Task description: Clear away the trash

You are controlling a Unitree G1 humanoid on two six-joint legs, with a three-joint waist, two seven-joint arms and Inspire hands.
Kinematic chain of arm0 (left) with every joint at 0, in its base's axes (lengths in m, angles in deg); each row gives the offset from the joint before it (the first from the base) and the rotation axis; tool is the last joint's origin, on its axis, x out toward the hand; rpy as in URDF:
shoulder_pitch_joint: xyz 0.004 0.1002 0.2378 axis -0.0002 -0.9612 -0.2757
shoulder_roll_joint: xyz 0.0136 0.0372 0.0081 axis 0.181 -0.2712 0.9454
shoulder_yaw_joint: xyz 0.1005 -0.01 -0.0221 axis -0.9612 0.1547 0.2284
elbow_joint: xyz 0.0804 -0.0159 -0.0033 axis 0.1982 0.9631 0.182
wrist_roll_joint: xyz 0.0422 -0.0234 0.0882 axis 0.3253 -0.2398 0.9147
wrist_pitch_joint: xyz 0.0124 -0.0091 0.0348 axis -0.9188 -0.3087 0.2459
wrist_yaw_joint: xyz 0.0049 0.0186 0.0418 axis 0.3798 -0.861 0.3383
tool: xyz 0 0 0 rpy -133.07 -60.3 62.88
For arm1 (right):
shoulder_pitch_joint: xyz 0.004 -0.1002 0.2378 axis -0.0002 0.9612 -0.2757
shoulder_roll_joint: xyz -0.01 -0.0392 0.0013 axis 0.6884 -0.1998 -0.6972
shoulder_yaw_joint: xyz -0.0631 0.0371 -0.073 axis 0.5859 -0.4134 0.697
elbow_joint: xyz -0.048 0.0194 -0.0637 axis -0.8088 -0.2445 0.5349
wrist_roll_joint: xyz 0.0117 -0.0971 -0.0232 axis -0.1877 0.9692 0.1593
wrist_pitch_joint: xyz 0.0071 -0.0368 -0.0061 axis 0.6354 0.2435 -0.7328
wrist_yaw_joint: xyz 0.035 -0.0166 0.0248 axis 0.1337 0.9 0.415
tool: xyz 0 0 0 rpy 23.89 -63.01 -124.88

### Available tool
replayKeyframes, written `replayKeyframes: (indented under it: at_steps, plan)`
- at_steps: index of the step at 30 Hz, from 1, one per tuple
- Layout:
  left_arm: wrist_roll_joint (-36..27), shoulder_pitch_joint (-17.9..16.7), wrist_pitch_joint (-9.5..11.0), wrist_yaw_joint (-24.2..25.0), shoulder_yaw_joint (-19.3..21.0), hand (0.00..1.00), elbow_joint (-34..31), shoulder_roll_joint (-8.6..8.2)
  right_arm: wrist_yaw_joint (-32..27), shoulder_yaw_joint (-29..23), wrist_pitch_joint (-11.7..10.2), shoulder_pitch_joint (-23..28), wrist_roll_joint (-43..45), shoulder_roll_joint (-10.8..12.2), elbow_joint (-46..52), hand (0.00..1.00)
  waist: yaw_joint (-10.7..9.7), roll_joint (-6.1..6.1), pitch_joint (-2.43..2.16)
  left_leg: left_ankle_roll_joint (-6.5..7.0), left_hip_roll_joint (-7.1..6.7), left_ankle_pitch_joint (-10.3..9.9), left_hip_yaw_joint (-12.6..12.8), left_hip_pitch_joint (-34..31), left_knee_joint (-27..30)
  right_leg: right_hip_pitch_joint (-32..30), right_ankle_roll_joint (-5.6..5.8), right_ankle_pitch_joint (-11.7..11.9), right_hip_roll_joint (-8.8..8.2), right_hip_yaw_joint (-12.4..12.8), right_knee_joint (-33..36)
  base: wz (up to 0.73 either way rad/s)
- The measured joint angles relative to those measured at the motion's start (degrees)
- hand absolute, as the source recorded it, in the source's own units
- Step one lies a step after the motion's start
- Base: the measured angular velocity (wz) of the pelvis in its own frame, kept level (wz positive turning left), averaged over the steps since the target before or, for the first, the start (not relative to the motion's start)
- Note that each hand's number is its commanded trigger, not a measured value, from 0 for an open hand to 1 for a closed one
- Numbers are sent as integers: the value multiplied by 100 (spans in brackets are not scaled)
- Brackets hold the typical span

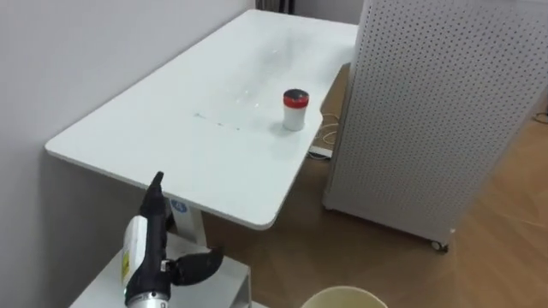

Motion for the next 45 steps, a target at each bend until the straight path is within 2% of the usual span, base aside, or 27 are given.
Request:
replayKeyframes:
  at_steps: [2,4,7,9,10,11,12,13,14,15,16,17,18,19,21,23,25,26,28,33,41,45]
  plan:
    - [7,-20,6,102,89,0,-82,-13,48,1,7,34,118,44,-3,100,-19,6,-1,-10,3,2,-472,-73,45,2,-81,45,101,51,-137,-26]
    - [4,-21,6,115,118,0,-81,-12,132,2,7,51,243,51,5,100,-110,-13,0,-41,30,3,-563,-75,52,30,-105,29,156,50,-190,-5]
    - [2,-60,5,125,121,0,-95,-11,236,2,8,58,248,51,4,100,-104,-23,3,-143,107,-54,-504,8,132,10,-176,-17,285,154,-182,-28]
    - [2,-130,4,177,198,0,-233,-10,315,2,8,66,362,55,-2,100,-78,-50,1,-179,99,-77,-801,12,263,10,-211,-28,400,389,-184,-50]
    - [2,-219,4,256,280,0,-342,-9,391,-2,8,65,478,54,0,100,-32,-56,-3,-179,91,-77,-1246,4,398,23,-246,-27,484,569,-193,-62]
    - [3,-268,4,284,311,0,-388,-10,440,-2,8,67,511,54,0,100,16,-56,-6,-178,84,-77,-1456,-12,510,32,-270,-17,523,654,-195,-97]
    - [5,-395,5,366,380,0,-513,-12,515,-1,9,66,579,54,0,100,82,-52,-14,-173,54,-79,-1890,-123,821,81,-312,1,590,866,-198,-98]
    - [4,-493,6,421,405,0,-563,-22,557,-2,14,76,623,46,-3,100,136,-36,-14,-148,-7,-91,-2345,-246,1073,125,-338,16,639,1057,-190,-96]
    - [14,-561,6,480,405,0,-627,-32,571,-8,24,96,624,25,-3,100,141,-7,-34,-151,-110,-127,-2737,-381,1004,133,-343,20,701,1246,-180,-63]
    - [14,-568,9,484,404,0,-661,-32,571,-11,38,96,621,17,-3,100,152,-10,-31,-160,-172,-121,-2896,-484,926,125,-344,21,707,1302,-175,-55]
    - [18,-565,12,474,405,0,-690,-32,562,-11,91,96,627,6,-3,100,205,-13,-26,-220,-203,-20,-3052,-695,697,119,-340,23,726,1403,-175,-61]
    - [14,-583,13,471,422,0,-696,-22,541,-11,140,105,636,10,-7,100,244,-8,-40,-180,-180,145,-3015,-835,651,145,-329,10,757,1445,-153,-65]
    - [15,-614,15,471,441,0,-703,-21,549,-7,157,131,655,13,-5,100,291,-8,-87,-178,-176,136,-3012,-809,637,147,-313,-1,763,1452,-163,-43]
    - [12,-599,15,470,469,0,-747,-21,554,-37,164,145,688,12,3,100,276,-10,-116,-144,-190,103,-3014,-760,565,145,-295,-12,759,1412,-185,-20]
    - [-3,-603,32,464,487,0,-859,-20,589,-173,165,147,727,16,7,100,270,-37,-100,-131,-260,116,-2994,-653,451,177,-284,-15,727,1365,-221,-6]
    - [-61,-605,43,463,488,0,-859,-20,567,-194,165,145,734,12,8,100,229,-22,-83,-122,-271,133,-2990,-511,338,304,-274,-13,719,1353,-321,0]
    - [-131,-605,53,458,497,0,-860,-21,515,-195,165,150,737,4,22,100,204,27,-45,-121,-271,142,-3020,-365,196,423,-266,-10,727,1347,-468,0]
    - [-158,-601,60,457,497,0,-860,-21,498,-197,165,149,737,3,38,100,196,42,-48,-121,-272,142,-3028,-360,186,426,-262,-8,729,1347,-492,0]
    - [-285,-599,85,438,495,0,-864,-18,453,-199,163,150,737,4,162,100,196,80,-25,-109,-282,165,-3032,-315,87,415,-261,-8,728,1360,-534,-7]
    - [-338,-605,88,436,490,0,-865,-14,464,-199,146,145,693,12,261,100,186,93,-29,-102,-278,190,-3033,-283,-2,516,-259,-6,740,1373,-663,-2]
    - [-317,-604,91,433,501,0,-864,6,503,-186,138,141,746,13,275,100,204,47,-1,-103,-269,189,-2990,-294,-59,509,-260,-6,737,1261,-770,-4]
    - [-313,-605,91,441,520,0,-863,28,522,-167,160,156,1000,19,317,100,252,-45,42,-135,-248,134,-2943,-435,282,423,-291,-53,768,1223,-677,-5]
